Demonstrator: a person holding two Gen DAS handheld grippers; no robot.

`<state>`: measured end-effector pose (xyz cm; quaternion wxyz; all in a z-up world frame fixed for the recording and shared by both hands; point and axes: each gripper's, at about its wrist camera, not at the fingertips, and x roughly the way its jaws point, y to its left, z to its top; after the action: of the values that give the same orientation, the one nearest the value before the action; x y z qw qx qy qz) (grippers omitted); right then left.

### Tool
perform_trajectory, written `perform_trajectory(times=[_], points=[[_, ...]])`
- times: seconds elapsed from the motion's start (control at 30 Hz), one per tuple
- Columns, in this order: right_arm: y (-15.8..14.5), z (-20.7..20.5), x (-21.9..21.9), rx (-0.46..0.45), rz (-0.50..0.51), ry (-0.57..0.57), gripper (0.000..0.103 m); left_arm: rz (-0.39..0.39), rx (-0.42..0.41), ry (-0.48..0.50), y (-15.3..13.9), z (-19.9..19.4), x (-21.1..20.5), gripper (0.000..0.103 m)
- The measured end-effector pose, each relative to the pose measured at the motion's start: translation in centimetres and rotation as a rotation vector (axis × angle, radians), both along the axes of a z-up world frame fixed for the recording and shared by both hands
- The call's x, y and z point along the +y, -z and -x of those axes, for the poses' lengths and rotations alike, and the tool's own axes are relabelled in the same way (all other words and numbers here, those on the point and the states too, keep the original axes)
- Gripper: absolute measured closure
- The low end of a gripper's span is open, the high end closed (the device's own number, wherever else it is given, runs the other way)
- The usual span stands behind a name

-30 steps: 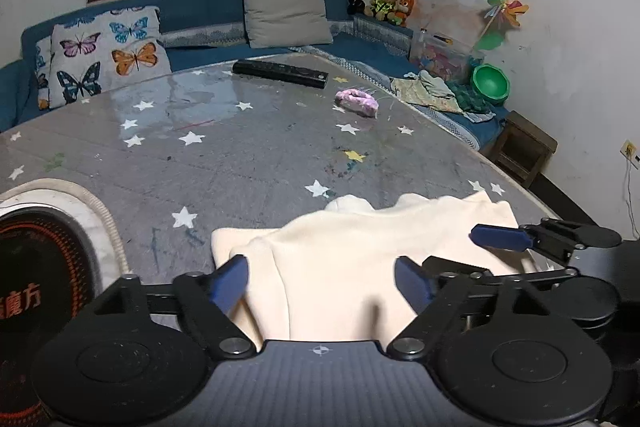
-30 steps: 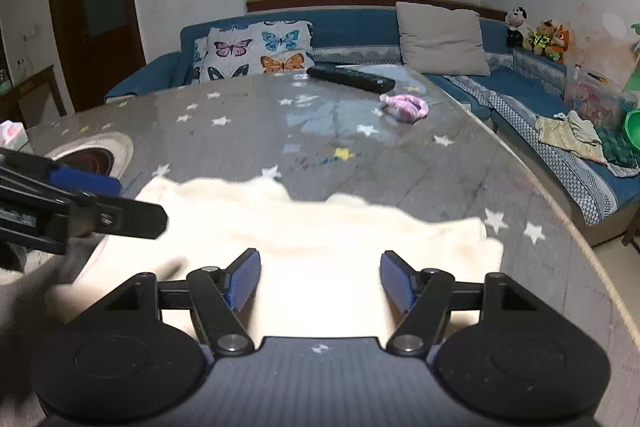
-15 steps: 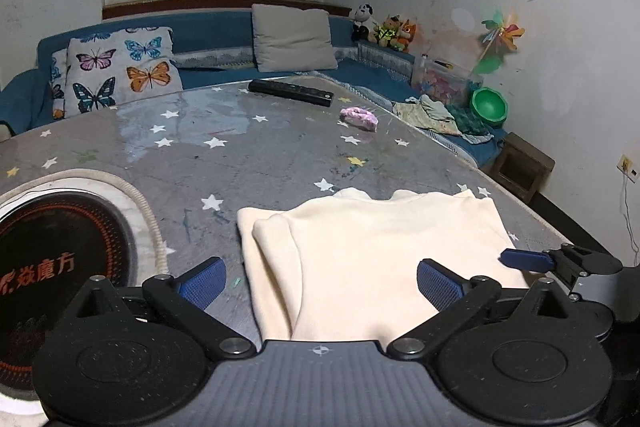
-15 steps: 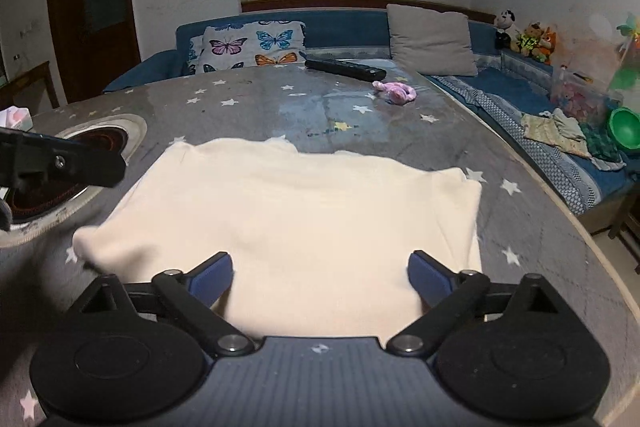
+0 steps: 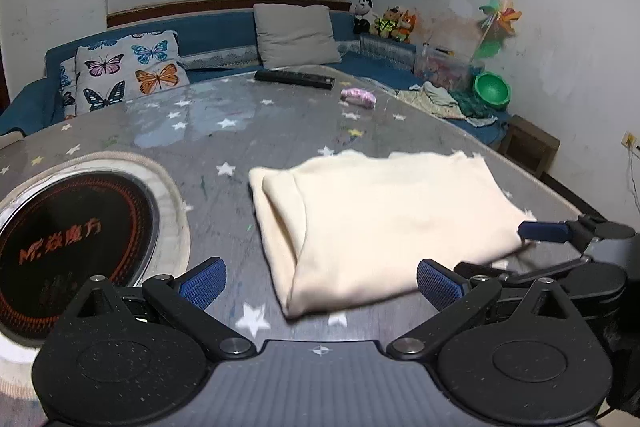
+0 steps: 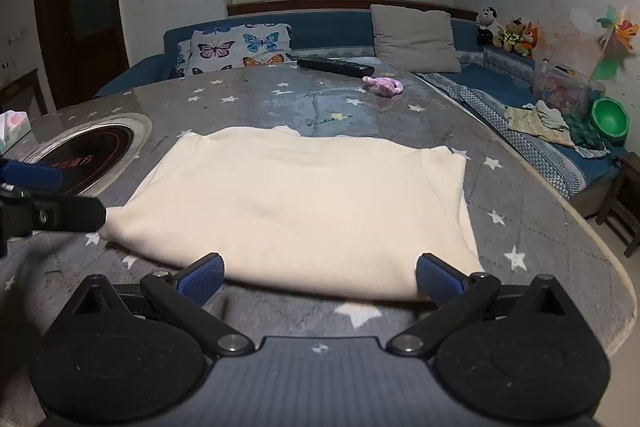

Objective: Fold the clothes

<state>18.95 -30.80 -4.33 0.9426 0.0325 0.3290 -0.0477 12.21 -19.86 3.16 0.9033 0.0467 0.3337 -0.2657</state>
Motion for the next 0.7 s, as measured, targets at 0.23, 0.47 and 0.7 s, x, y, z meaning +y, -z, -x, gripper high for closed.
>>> perform_trajectory(times=[0.23, 0.47, 0.7], points=[[0.1, 1.1, 0.5, 0.013, 0.004, 0.034, 0.0, -0.034, 0.002, -0.005, 0.8, 1.7, 0.5, 0.0], [0.4, 2.2, 1.3, 0.019, 0.007, 0.055, 0.0, -0.022, 0.009, -0.02, 0.8, 2.7, 1.3, 0.0], [0.5, 3.0, 2.0, 0.021, -0.002, 0.064, 0.0, -0.019, 0.02, -0.036, 1.3, 3.6, 1.9, 0.0]])
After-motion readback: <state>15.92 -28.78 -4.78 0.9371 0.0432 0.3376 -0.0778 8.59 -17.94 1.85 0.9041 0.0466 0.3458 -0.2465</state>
